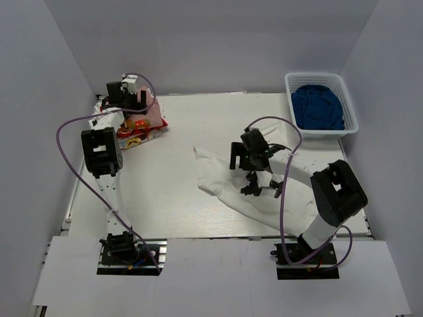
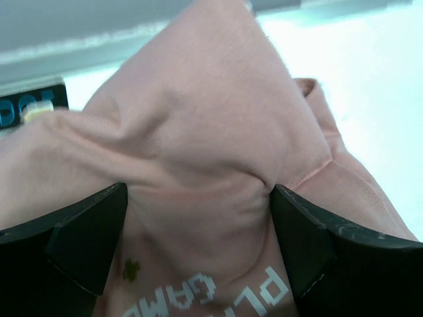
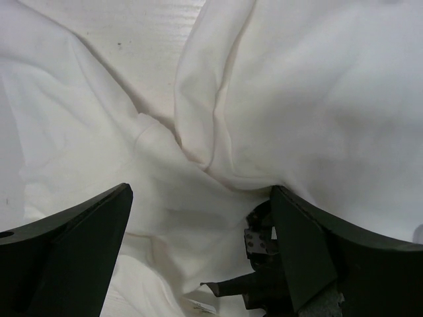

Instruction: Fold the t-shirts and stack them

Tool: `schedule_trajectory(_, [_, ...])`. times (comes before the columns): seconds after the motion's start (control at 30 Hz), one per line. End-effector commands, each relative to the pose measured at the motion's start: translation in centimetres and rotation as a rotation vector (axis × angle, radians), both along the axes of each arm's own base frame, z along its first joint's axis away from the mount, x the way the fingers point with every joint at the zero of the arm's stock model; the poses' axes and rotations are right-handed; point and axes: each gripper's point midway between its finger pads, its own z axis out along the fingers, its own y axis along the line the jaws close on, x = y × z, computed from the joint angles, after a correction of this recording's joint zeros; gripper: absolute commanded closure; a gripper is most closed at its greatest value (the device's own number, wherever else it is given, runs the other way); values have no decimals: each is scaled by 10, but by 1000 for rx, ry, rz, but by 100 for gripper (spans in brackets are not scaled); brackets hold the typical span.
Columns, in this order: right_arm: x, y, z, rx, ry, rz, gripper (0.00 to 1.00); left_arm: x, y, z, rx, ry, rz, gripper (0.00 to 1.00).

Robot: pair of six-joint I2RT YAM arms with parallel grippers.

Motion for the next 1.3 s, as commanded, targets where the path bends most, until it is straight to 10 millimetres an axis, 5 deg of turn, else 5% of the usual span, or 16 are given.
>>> schedule_trajectory(0.0, [18,-10,12,-44,-45,-55,9,16,-8,-5,-44,5,-101,1])
schedule_trajectory(0.07, [22,-11,14,-41,-50,-64,9,22,-13,-25,-70,36,-128,1])
schedule_trajectory(0.3, [23,-11,8,-46,-23,-69,9,24,-32,-8,-126,-11,-226,1])
schedule_trajectory(0.57, [14,-17,13,-18,-47,-95,9,-19,-101,-44,-333,155,-443,1])
schedule_trajectory(0.7, [12,-20,21,-1,-73,-107,9,-42,-120,-40,-289,186,-502,1])
schedule_trajectory(0.73, [10,-21,20,-3,-74,-104,9,-40,-117,-22,-270,153,-475,1])
schedule_trajectory(0.83, [7,-23,21,-1,-79,-95,9,-32,-97,-12,-207,113,-340,1])
schedule_trajectory(0.93, [5,-22,25,3,-85,-77,9,-9,-73,37,-196,48,-228,1])
schedule_trajectory(1.1, [5,-13,28,33,-88,-41,9,-17,-39,106,-137,-45,-77,1])
schedule_trajectory(1.27, [5,-2,23,69,-69,1,9,-44,-16,107,-136,-34,57,1])
